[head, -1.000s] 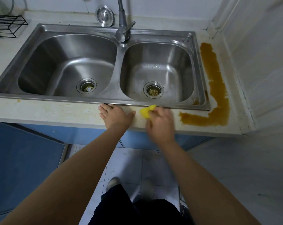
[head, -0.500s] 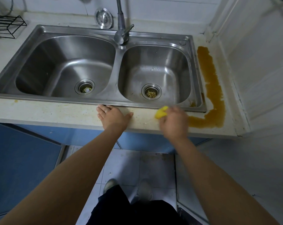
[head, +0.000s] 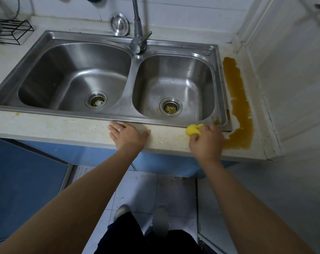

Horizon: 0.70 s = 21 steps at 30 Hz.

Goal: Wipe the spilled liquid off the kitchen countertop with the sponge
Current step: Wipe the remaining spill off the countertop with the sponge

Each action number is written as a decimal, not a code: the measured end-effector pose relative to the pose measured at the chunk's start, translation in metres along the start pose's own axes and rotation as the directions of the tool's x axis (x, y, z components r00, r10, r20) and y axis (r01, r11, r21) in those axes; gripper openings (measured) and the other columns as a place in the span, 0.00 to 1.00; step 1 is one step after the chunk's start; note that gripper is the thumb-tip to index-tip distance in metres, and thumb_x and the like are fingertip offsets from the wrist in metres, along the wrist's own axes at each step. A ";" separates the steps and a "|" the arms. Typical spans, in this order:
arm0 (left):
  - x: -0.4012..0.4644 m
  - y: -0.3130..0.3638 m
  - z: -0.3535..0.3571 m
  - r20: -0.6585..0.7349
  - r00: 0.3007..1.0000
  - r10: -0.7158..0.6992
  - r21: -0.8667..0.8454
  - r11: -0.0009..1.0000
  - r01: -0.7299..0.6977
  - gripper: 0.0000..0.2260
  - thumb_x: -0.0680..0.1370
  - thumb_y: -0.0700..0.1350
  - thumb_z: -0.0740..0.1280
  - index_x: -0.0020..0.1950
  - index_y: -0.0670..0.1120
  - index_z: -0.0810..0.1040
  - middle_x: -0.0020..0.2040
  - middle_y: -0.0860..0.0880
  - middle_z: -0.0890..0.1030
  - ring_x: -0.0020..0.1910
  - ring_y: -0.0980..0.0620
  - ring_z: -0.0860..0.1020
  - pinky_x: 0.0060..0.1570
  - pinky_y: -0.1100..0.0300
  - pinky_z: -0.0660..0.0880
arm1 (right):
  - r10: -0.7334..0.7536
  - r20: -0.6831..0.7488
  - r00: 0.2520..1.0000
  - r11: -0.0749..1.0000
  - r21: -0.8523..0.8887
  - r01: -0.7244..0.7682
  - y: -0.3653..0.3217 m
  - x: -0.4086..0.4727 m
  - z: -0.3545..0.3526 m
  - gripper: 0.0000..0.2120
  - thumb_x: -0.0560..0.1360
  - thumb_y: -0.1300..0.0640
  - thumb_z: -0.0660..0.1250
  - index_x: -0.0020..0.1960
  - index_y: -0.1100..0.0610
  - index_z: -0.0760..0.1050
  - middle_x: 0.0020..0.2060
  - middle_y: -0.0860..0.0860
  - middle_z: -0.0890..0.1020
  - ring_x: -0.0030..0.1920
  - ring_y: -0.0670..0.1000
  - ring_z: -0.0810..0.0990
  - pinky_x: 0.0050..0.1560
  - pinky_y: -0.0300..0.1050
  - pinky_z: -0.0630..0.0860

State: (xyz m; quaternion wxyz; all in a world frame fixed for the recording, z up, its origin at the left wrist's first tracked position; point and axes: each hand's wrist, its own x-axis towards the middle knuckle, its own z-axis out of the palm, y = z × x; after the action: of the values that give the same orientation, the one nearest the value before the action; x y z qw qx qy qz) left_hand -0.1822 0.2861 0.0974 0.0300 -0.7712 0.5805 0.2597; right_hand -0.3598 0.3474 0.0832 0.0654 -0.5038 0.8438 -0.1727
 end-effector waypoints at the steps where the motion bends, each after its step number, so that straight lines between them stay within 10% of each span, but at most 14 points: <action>1: -0.005 0.006 0.002 0.012 1.000 -0.007 -0.006 1.000 0.007 0.47 0.75 0.63 0.62 0.75 0.33 0.44 0.76 0.33 0.42 0.76 0.36 0.41 0.73 0.47 0.43 | -0.070 0.007 0.997 0.997 -0.012 0.071 -0.012 -0.006 0.006 0.18 0.64 0.55 0.56 0.41 0.66 0.77 0.39 0.61 0.78 0.41 0.61 0.77 0.42 0.51 0.72; 5: -0.023 0.044 0.017 0.077 0.997 0.026 -0.040 0.999 -0.023 0.45 0.76 0.60 0.62 0.75 0.31 0.44 0.75 0.32 0.41 0.75 0.36 0.41 0.74 0.47 0.44 | -0.378 0.018 0.926 0.922 -0.078 0.378 -0.012 -0.012 0.013 0.18 0.64 0.51 0.54 0.40 0.59 0.79 0.38 0.55 0.79 0.37 0.58 0.77 0.40 0.47 0.71; 11: -0.030 0.058 0.030 0.083 0.995 0.056 0.011 0.998 -0.057 0.49 0.74 0.63 0.64 0.74 0.31 0.42 0.75 0.32 0.40 0.75 0.35 0.40 0.73 0.46 0.43 | 0.098 -0.083 0.992 0.995 0.041 -0.095 0.030 0.007 -0.007 0.16 0.66 0.57 0.56 0.43 0.66 0.77 0.43 0.64 0.78 0.44 0.63 0.76 0.44 0.52 0.72; 16: -0.028 0.063 0.030 0.065 0.997 0.036 0.048 0.998 -0.039 0.49 0.74 0.63 0.64 0.74 0.30 0.43 0.75 0.31 0.42 0.75 0.34 0.42 0.73 0.45 0.44 | -0.338 -0.029 0.941 0.940 -0.065 0.336 0.012 -0.009 0.010 0.17 0.64 0.52 0.55 0.40 0.60 0.78 0.38 0.56 0.79 0.37 0.58 0.76 0.39 0.48 0.74; 21: -0.025 0.061 0.033 0.069 0.996 0.051 0.055 0.997 -0.055 0.50 0.73 0.65 0.65 0.75 0.30 0.46 0.75 0.31 0.42 0.75 0.34 0.42 0.73 0.45 0.44 | 0.121 -0.145 0.982 0.993 0.013 -0.120 0.060 0.008 -0.014 0.11 0.68 0.60 0.59 0.42 0.66 0.76 0.41 0.63 0.77 0.43 0.62 0.76 0.42 0.51 0.71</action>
State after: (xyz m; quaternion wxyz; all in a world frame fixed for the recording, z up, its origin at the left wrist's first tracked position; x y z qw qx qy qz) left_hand -0.2543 0.2997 0.0955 0.0648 -0.7452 0.6066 0.2695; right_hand -0.4180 0.3696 0.0757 0.0151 -0.4378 0.8748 -0.2067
